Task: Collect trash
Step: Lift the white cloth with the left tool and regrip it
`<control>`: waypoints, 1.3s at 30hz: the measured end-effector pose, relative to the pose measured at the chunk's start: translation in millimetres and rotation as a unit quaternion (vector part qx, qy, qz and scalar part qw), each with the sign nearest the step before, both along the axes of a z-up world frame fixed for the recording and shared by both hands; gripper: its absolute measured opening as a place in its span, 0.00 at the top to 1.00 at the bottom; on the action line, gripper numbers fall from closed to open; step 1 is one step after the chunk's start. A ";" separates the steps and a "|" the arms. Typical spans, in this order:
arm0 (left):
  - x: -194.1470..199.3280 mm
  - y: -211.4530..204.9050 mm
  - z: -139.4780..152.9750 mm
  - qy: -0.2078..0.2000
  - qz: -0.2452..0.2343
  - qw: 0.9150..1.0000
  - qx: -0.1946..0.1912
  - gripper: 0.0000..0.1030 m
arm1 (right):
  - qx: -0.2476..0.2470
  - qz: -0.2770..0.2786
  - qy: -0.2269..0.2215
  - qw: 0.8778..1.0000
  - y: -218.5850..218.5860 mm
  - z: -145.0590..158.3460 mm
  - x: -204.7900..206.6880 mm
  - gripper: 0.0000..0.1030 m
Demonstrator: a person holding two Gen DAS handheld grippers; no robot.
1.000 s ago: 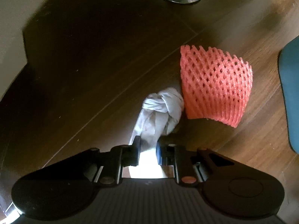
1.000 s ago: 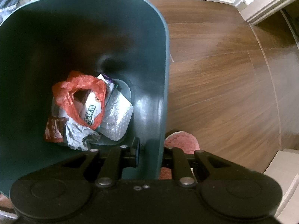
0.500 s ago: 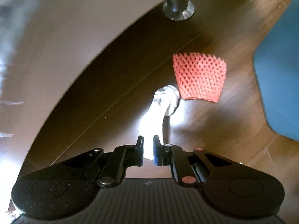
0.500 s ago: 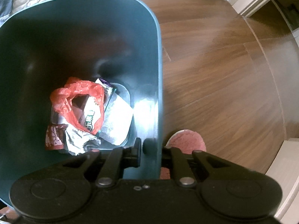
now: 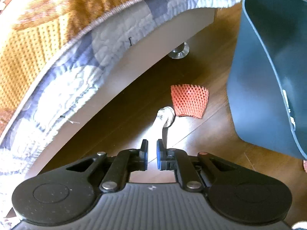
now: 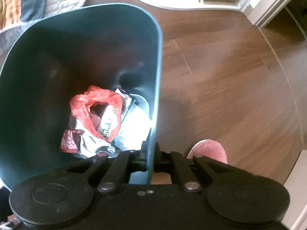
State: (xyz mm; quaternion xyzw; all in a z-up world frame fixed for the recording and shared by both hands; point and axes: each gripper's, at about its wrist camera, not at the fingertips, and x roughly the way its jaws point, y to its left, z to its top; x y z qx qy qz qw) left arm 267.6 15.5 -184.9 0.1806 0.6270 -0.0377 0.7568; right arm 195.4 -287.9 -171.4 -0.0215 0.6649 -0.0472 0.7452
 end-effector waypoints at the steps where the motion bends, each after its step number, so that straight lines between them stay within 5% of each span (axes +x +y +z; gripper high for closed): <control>1: -0.9 0.6 -0.5 -0.002 0.000 1.000 -0.001 0.92 | 0.004 -0.005 0.003 1.000 -3.1 -0.8 -1.2 0.96; 9: 15.5 6.7 -39.6 0.017 0.002 0.999 -0.031 0.89 | 0.012 -0.008 0.020 1.000 -8.2 -8.0 4.3 0.96; 11: 22.8 2.9 -53.7 0.021 -0.006 0.999 -0.037 0.74 | 0.013 -0.010 0.016 1.000 -9.1 -3.9 8.8 0.96; 13: 28.2 -0.6 -68.8 0.021 -0.009 0.999 -0.037 0.32 | 0.016 -0.013 0.016 1.000 -11.7 -2.4 11.3 0.96; 15: 31.9 -2.6 -79.5 0.011 -0.013 0.999 -0.040 0.24 | 0.023 -0.016 0.021 0.999 -13.1 -2.7 12.9 0.96; 35: 71.4 22.9 -230.0 0.064 -0.016 0.997 -0.042 0.25 | 0.009 -0.002 0.055 0.998 -12.0 -16.6 23.9 0.90; 39: 73.9 28.8 -236.0 0.066 -0.002 0.996 -0.059 0.42 | 0.009 -0.006 0.058 0.998 -12.8 -18.7 24.7 0.90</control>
